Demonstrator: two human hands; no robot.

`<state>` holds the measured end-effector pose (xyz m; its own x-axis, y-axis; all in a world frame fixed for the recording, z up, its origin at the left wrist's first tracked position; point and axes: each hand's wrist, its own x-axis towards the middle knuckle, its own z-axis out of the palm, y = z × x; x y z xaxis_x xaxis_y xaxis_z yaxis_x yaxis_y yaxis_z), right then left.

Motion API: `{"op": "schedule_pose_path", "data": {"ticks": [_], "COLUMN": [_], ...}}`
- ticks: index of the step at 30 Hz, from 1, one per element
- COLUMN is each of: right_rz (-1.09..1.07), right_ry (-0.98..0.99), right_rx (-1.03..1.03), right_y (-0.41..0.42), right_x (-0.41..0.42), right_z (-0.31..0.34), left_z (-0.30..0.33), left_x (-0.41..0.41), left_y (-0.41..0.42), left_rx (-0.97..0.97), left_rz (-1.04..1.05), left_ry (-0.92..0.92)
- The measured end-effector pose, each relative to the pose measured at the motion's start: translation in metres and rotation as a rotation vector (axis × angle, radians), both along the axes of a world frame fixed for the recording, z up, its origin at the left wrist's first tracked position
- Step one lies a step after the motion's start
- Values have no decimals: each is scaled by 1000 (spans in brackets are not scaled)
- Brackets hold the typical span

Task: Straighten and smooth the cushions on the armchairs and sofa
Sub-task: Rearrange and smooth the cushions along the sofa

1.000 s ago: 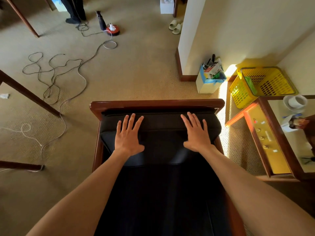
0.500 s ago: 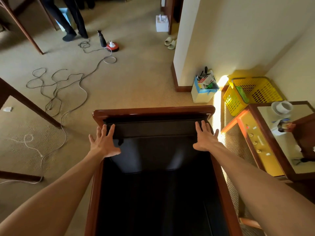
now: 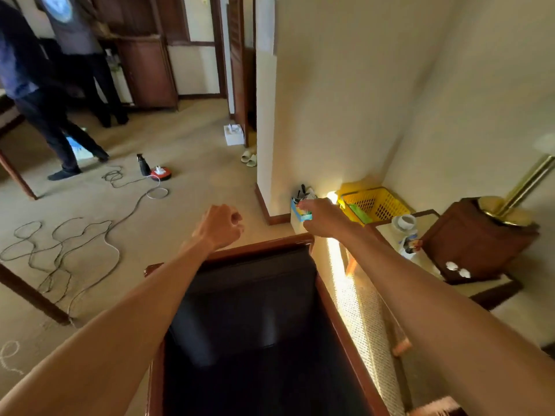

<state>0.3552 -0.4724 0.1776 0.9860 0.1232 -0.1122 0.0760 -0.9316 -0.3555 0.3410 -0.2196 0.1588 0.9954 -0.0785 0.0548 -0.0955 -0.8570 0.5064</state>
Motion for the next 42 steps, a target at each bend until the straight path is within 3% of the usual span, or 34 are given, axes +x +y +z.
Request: {"op": "schedule_pose_path", "data": {"ticks": [9, 15, 23, 32, 42], "right_rz": [-250, -530, -895, -1299, -1575], "right_ry": [-164, -228, -175, -111, -93], "right_rx": [-5, -12, -109, -63, 66], "right_y": [-168, -329, -539, -662, -749], "right_x": [-106, -244, -506, -764, -881], "right_z": [120, 155, 155, 123, 28], "left_z": [136, 173, 169, 148, 57], "left_x": [-26, -109, -299, -507, -616], "left_y": [-190, -377, -637, -844, -999], "left_rx": [90, 6, -73, 21, 85], "left_rz": [-368, -610, -1054, -1477, -1765], "left_ry": [-183, -210, -150, -128, -61]}}
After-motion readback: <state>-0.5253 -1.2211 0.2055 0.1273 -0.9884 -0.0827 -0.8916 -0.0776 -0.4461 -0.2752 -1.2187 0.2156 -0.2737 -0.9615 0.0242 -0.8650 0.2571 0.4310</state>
